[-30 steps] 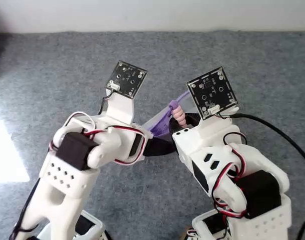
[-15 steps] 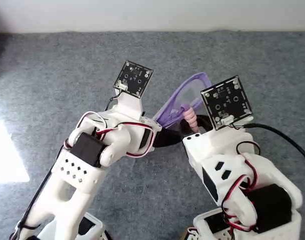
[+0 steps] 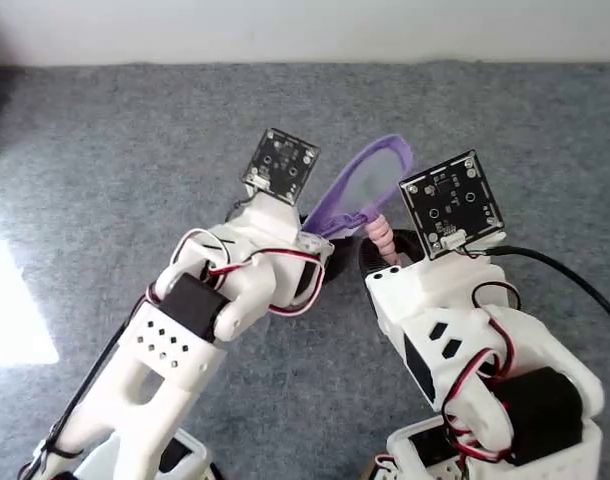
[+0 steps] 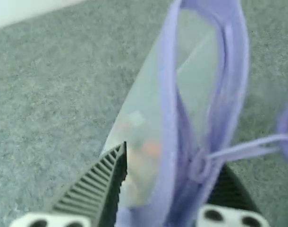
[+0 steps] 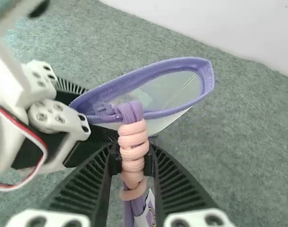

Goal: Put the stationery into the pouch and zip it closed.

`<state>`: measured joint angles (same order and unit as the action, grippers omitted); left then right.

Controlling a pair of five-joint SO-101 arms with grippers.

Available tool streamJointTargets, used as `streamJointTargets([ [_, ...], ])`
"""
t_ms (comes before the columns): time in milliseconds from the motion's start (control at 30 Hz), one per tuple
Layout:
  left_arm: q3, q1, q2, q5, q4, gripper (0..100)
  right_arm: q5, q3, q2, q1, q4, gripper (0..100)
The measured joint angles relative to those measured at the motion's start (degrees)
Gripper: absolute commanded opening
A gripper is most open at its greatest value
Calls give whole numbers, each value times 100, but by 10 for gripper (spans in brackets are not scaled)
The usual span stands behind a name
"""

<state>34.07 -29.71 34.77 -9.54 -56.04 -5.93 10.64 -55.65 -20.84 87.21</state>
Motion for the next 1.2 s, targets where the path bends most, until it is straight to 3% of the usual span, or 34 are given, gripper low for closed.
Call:
streamJointTargets([
  [267,18,-18,0,0,53,11,0,0,35,0,-422,8],
  [433,97,-18,255,0,53,13,0,9,352,378,-905,8],
  [733,993,-18,1960,-26,141,12,0,9,1204,809,-2242,8],
  [967,1881,-18,3314,-35,149,13,0,9,1556,809,-2409,8],
  [1100,2224,-18,3701,-44,149,43,0,9,1547,703,-2286,8],
  [1200,2268,-18,3771,-44,97,160,0,-149,1327,325,-1890,8],
])
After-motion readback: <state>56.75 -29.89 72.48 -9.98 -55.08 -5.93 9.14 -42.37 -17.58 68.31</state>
